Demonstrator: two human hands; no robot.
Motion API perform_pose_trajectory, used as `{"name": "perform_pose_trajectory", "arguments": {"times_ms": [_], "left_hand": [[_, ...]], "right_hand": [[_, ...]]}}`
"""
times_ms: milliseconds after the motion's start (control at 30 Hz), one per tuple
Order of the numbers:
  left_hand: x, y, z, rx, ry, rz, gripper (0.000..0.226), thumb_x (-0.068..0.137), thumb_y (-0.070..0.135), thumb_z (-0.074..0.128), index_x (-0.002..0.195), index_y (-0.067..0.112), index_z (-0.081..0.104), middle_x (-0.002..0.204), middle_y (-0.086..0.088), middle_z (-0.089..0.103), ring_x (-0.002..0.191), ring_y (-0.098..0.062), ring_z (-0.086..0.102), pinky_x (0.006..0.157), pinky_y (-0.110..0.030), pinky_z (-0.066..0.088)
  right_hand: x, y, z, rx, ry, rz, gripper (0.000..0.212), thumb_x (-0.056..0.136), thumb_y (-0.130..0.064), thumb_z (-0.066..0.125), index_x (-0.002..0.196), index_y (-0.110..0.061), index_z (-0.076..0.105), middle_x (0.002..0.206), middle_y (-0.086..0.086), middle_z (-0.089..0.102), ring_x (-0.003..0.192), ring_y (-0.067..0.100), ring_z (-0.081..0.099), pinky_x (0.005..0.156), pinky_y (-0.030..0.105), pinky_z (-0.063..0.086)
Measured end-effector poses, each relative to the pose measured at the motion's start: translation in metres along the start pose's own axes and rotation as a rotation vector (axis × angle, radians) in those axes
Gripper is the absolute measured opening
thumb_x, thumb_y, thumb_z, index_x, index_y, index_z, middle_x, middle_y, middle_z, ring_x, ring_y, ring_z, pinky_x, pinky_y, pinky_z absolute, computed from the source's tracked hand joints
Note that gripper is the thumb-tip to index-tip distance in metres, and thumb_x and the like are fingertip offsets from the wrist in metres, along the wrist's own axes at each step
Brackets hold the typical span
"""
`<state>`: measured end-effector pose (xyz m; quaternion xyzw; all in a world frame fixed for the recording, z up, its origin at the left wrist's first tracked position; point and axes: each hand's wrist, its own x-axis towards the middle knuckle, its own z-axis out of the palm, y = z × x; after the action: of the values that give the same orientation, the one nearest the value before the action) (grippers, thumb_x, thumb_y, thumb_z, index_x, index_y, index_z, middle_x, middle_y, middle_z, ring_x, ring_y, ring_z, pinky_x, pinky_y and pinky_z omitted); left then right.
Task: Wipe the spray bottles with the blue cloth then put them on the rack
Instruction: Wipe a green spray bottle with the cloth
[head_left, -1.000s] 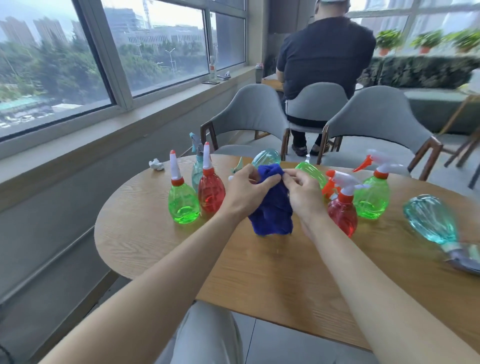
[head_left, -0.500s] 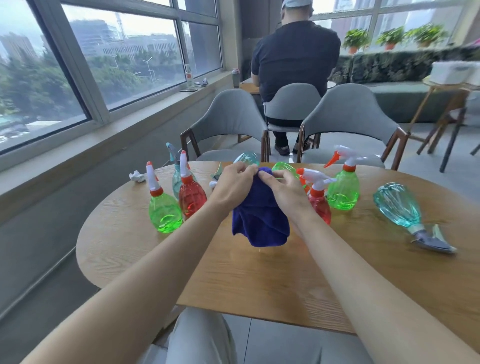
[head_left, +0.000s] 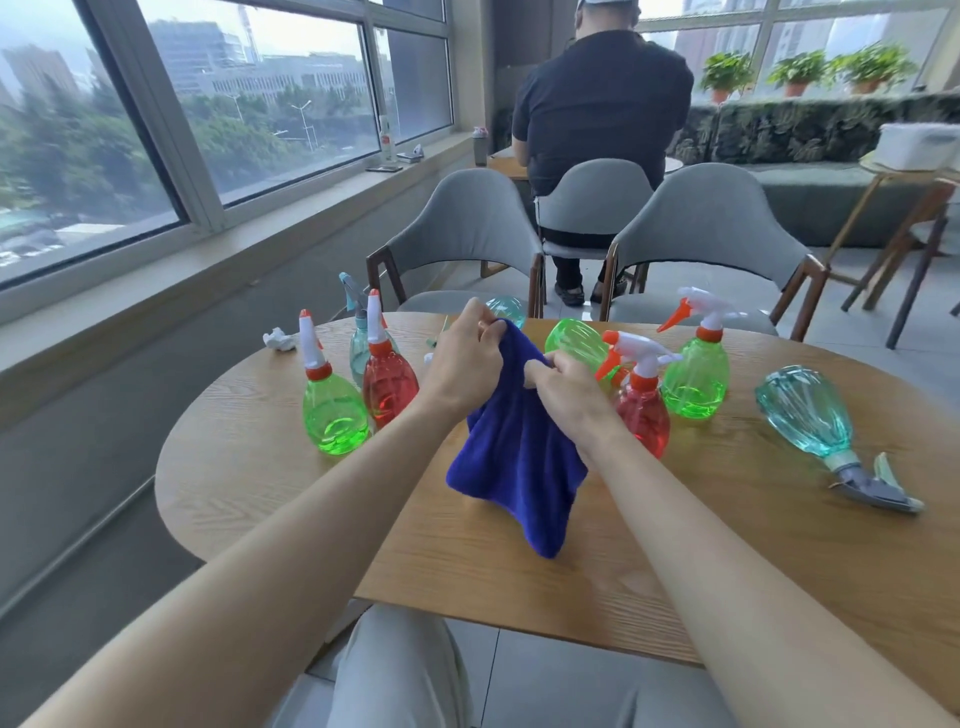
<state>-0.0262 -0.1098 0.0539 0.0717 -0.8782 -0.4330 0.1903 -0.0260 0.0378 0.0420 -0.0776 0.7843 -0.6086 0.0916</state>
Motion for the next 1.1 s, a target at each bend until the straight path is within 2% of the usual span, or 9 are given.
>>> {"name": "perform_pose_trajectory", "arguments": {"times_ms": [167,267,400,500,633,767,900,1000,1100], "left_hand": [[0.004,-0.017,0.014,-0.077,0.05,-0.06,0.018,0.111,0.035,0.052,0.11,0.018,0.06,0.094,0.004,0.068,0.097,-0.022,0.066,0.092,-0.052,0.056],[0.013,-0.034,0.022,-0.132,0.07,-0.234,0.022,0.112,0.032,0.048,0.125,0.015,0.055,0.113,-0.005,0.067,0.104,-0.022,0.06,0.089,-0.04,0.05],[0.03,-0.062,0.033,-0.072,0.057,-0.367,0.024,0.105,0.018,0.053,0.127,0.012,0.046,0.132,-0.014,0.055,0.107,-0.026,0.057,0.087,-0.038,0.047],[0.038,-0.075,0.04,0.071,0.024,-0.312,0.053,0.097,0.01,0.059,0.146,0.01,0.041,0.147,-0.014,0.042,0.121,-0.033,0.055,0.102,-0.047,0.05],[0.054,-0.085,0.048,0.282,0.008,-0.163,0.083,0.082,0.006,0.066,0.158,0.017,0.034,0.158,-0.008,0.034,0.121,-0.037,0.059,0.084,-0.044,0.054],[0.069,-0.087,0.055,0.532,-0.104,-0.022,0.103,0.08,0.008,0.071,0.167,0.027,0.02,0.173,-0.002,0.02,0.121,-0.037,0.06,0.074,-0.038,0.045],[0.074,-0.095,0.062,0.677,-0.187,0.077,0.102,0.079,0.01,0.072,0.165,0.029,0.019,0.168,-0.005,0.025,0.092,-0.034,0.069,0.064,-0.037,0.046],[0.071,-0.103,0.06,0.648,-0.137,0.148,0.088,0.075,0.006,0.074,0.151,0.023,0.034,0.151,-0.008,0.037,0.074,-0.029,0.057,0.055,-0.036,0.043],[0.065,-0.111,0.052,0.612,-0.134,0.234,0.079,0.071,0.001,0.072,0.139,0.021,0.039,0.137,-0.007,0.042,0.069,-0.028,0.055,0.051,-0.037,0.044]], "right_hand": [[0.011,0.019,0.004,0.102,-0.003,0.084,0.018,0.092,-0.012,0.073,0.105,0.001,0.071,0.102,0.021,0.077,0.092,0.035,0.076,0.084,0.047,0.061],[0.019,0.028,0.006,0.172,0.091,0.131,0.031,0.089,-0.018,0.073,0.106,0.007,0.067,0.101,0.029,0.074,0.079,0.034,0.071,0.078,0.051,0.06],[0.036,0.039,0.004,0.195,0.136,0.161,0.018,0.093,-0.013,0.071,0.102,0.003,0.072,0.088,0.02,0.076,0.084,0.043,0.075,0.079,0.054,0.062],[0.042,0.039,0.004,0.209,0.13,0.16,0.007,0.092,-0.011,0.073,0.094,-0.007,0.077,0.094,0.021,0.078,0.089,0.042,0.077,0.083,0.057,0.062],[0.056,0.042,0.009,0.202,0.155,0.155,0.007,0.088,-0.015,0.075,0.09,-0.009,0.077,0.094,0.02,0.078,0.092,0.044,0.075,0.085,0.06,0.06],[0.073,0.05,0.015,0.147,0.179,0.14,0.043,0.081,-0.035,0.067,0.12,-0.019,0.071,0.105,0.01,0.078,0.099,0.029,0.075,0.094,0.059,0.059],[0.077,0.05,0.017,0.112,0.191,0.134,0.071,0.087,-0.042,0.062,0.154,-0.026,0.047,0.144,-0.003,0.062,0.132,0.022,0.06,0.113,0.051,0.048],[0.074,0.046,0.017,0.079,0.213,0.134,0.059,0.099,-0.03,0.056,0.156,-0.023,0.045,0.139,-0.005,0.061,0.13,0.022,0.058,0.114,0.048,0.046],[0.075,0.049,0.017,0.011,0.217,0.111,0.058,0.088,-0.04,0.052,0.144,-0.026,0.055,0.138,-0.001,0.065,0.126,0.025,0.062,0.11,0.051,0.049]]}}
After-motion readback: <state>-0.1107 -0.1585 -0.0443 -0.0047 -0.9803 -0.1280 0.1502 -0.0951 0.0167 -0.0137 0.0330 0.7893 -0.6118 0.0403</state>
